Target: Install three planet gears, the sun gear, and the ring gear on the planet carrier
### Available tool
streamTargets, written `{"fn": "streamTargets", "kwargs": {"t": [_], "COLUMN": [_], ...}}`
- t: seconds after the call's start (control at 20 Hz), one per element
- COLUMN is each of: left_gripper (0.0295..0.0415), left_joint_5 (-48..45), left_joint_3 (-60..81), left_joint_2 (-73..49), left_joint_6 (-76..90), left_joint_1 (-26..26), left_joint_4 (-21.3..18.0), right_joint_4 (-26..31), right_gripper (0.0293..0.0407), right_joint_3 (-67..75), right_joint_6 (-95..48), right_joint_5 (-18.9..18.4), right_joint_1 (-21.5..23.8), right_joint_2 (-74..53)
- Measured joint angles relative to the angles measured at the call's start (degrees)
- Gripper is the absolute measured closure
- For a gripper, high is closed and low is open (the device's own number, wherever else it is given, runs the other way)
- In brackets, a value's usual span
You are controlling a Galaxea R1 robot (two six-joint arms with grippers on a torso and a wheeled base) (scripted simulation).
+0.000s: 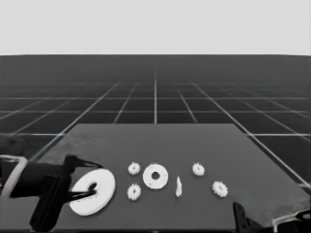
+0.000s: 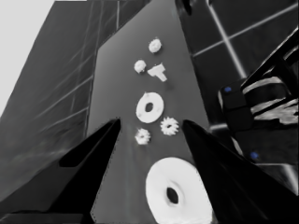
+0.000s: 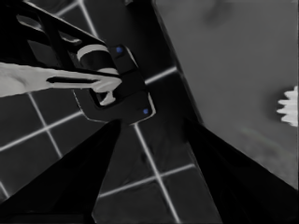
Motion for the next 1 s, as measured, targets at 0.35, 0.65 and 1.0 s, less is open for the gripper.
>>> {"fn": "streamTargets", "kwargs": {"t": [0.35,0.65,1.0], "left_gripper": [0.0313,0.0326,0.0330], "left_joint_5": [51.5,49.1,39.8], "left_joint_3": [-44.4,-68.3,-79.4], "left_joint_2": [52.1,58.1,61.8], "left_joint_6": [-85.7,-88.9,-83.6], "left_joint_1": [1.4,3.3,25.0], "left_joint_4": [-1.3,-15.3,3.4], "right_joint_4": [-4.2,-4.3,-4.3], "right_gripper": [0.0315,0.0315,0.0315], "right_joint_3": [-3.1,-3.2,-3.2], "right_joint_6": [0.2,0.2,0.2], "right_joint_5": [-1.3,-1.3,-1.3], "right_joint_1": [2.7,2.8,2.8], "right_joint_2": [-0.8,-0.8,-0.8]}}
